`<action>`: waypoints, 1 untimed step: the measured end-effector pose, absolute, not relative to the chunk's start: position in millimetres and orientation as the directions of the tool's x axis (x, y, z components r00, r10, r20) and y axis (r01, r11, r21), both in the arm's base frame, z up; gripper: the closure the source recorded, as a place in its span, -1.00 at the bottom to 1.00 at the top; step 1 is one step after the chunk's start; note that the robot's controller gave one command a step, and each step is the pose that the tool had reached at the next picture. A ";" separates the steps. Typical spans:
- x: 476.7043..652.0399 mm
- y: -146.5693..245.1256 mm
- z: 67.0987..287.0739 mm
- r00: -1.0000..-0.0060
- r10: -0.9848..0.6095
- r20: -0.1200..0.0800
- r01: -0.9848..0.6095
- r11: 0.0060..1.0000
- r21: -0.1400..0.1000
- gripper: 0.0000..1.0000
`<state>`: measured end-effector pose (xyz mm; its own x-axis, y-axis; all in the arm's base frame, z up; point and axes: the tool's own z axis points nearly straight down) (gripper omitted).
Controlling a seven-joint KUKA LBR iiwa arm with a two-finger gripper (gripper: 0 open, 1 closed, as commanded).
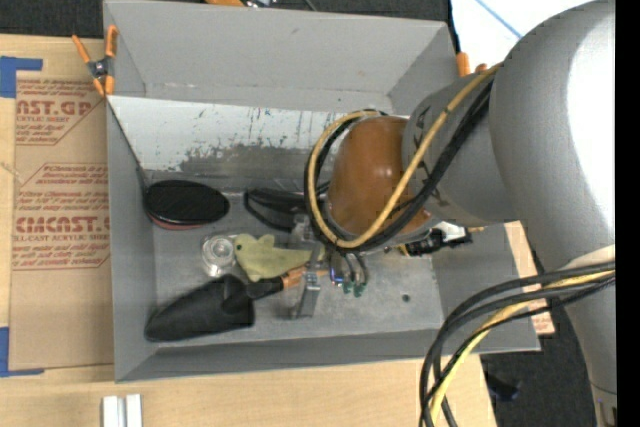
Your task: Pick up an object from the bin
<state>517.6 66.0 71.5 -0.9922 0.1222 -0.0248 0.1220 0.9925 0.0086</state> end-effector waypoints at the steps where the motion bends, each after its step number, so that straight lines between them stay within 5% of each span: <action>1: 508.1 67.1 69.2 -0.980 0.200 0.004 0.200 0.980 0.001 1.00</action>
Offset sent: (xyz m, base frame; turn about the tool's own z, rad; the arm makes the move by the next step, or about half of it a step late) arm 0.0000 0.0000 0.0000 0.0000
